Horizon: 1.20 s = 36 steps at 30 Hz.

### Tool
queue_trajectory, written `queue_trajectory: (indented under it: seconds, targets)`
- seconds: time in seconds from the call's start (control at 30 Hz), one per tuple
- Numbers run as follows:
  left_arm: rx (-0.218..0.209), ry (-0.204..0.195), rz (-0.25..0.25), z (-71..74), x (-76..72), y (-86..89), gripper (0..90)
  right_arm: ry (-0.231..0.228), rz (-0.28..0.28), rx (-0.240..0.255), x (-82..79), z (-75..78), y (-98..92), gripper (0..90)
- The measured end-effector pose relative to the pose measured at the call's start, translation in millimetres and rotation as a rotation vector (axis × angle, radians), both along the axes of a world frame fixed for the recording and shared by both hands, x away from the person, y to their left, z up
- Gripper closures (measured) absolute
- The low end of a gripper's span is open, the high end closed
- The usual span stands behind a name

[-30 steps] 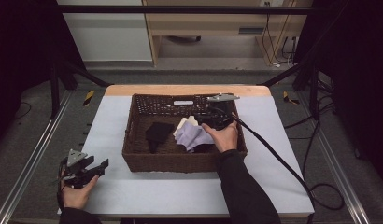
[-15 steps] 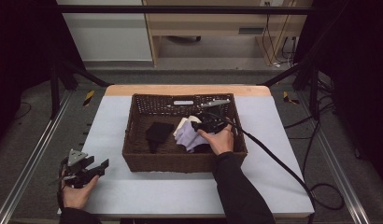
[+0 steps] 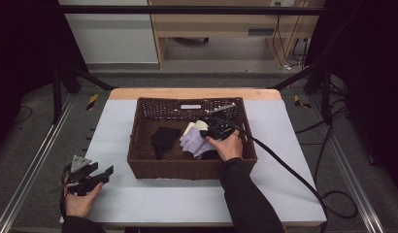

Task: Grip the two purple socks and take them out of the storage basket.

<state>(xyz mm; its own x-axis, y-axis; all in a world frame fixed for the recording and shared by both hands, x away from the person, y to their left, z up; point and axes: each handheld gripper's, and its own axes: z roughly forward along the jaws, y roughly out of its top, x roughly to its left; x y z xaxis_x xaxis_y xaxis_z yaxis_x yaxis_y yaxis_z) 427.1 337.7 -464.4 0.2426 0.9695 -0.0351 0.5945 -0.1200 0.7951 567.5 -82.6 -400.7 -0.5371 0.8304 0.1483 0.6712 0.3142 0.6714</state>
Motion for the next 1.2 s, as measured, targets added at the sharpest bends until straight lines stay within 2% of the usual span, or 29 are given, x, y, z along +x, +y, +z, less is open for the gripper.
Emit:
queue_trajectory:
  seconds: [0.13,0.2,0.33,0.43,0.73,0.9,1.2]
  targets:
    - [0.000,0.003,0.000,-0.1,0.2,0.1,36.8,0.009,0.023,0.016,-0.2,1.0,-0.3,82.9]
    - [0.000,0.004,0.000,-0.2,0.2,0.2,36.8,0.007,0.030,0.025,-0.5,1.8,-0.8,86.4]
    - [-0.001,0.003,0.000,-0.2,0.1,0.4,36.7,-0.020,0.034,0.039,-2.4,5.0,-1.7,87.2]
    - [-0.002,0.004,0.000,-0.2,0.1,0.5,36.6,-0.062,0.032,0.054,-4.5,9.5,-3.2,87.4]
    - [-0.003,0.004,0.001,-0.1,0.0,0.8,36.6,-0.191,0.022,0.147,-14.0,37.5,-16.5,87.5]
    - [-0.001,0.005,0.001,-0.3,0.0,0.2,36.5,-0.219,0.016,0.183,-21.3,56.6,-29.3,87.4]
    - [-0.002,0.005,0.001,-0.4,-0.2,-0.1,36.5,-0.272,0.043,0.258,-41.7,89.1,-52.2,87.5]
